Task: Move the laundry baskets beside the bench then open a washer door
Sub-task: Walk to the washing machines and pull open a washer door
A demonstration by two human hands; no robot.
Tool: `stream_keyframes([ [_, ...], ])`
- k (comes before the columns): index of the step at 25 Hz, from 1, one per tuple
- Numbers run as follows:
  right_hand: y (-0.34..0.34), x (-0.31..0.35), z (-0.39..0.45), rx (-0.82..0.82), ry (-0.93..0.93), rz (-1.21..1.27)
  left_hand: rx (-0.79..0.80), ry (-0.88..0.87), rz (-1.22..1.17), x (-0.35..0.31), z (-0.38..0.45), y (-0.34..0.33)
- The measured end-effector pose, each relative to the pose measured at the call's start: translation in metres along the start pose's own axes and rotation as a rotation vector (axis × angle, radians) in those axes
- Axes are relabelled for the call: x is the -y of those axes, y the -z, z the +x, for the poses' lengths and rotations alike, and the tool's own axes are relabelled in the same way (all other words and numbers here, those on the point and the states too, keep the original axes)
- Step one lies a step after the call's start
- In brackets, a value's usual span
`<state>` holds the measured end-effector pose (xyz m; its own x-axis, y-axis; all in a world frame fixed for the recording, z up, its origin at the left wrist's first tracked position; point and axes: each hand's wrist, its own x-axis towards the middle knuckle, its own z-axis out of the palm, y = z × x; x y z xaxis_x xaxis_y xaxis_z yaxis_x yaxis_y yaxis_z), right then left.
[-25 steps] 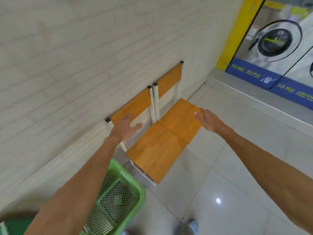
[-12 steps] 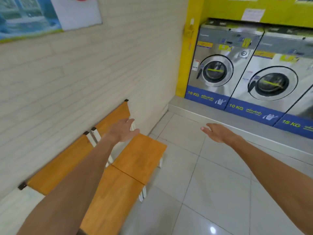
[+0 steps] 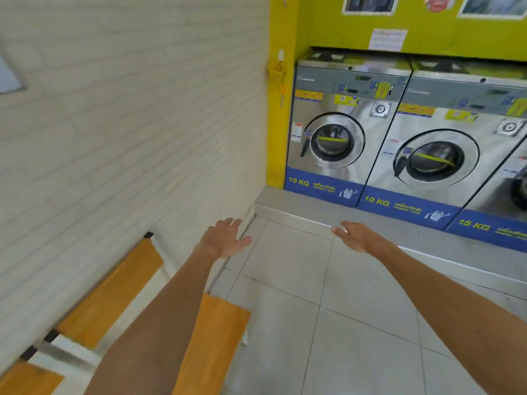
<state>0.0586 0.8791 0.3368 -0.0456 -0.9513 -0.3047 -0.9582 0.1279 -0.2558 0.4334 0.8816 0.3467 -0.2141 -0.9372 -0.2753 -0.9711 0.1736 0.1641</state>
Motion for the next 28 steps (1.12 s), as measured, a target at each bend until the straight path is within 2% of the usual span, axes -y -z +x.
stream_keyframes([
  [6, 0.058, -0.062, 0.135, -0.012, -0.065, 0.094, -0.007, -0.077, 0.008, -0.068, 0.170, 0.043],
  [14, 0.147, -0.225, 0.318, -0.004, -0.171, 0.125, 0.017, -0.093, -0.016, -0.211, 0.402, 0.061],
  [18, 0.205, -0.305, 0.399, 0.006, -0.229, 0.148, -0.044, -0.148, -0.075, -0.291, 0.501, 0.083],
  [22, 0.244, -0.368, 0.483, 0.005, -0.224, 0.125, -0.012, -0.176, 0.028, -0.351, 0.616, 0.090],
  [28, 0.272, -0.460, 0.613, 0.037, -0.277, 0.117, 0.027, -0.312, 0.074, -0.431, 0.781, 0.107],
])
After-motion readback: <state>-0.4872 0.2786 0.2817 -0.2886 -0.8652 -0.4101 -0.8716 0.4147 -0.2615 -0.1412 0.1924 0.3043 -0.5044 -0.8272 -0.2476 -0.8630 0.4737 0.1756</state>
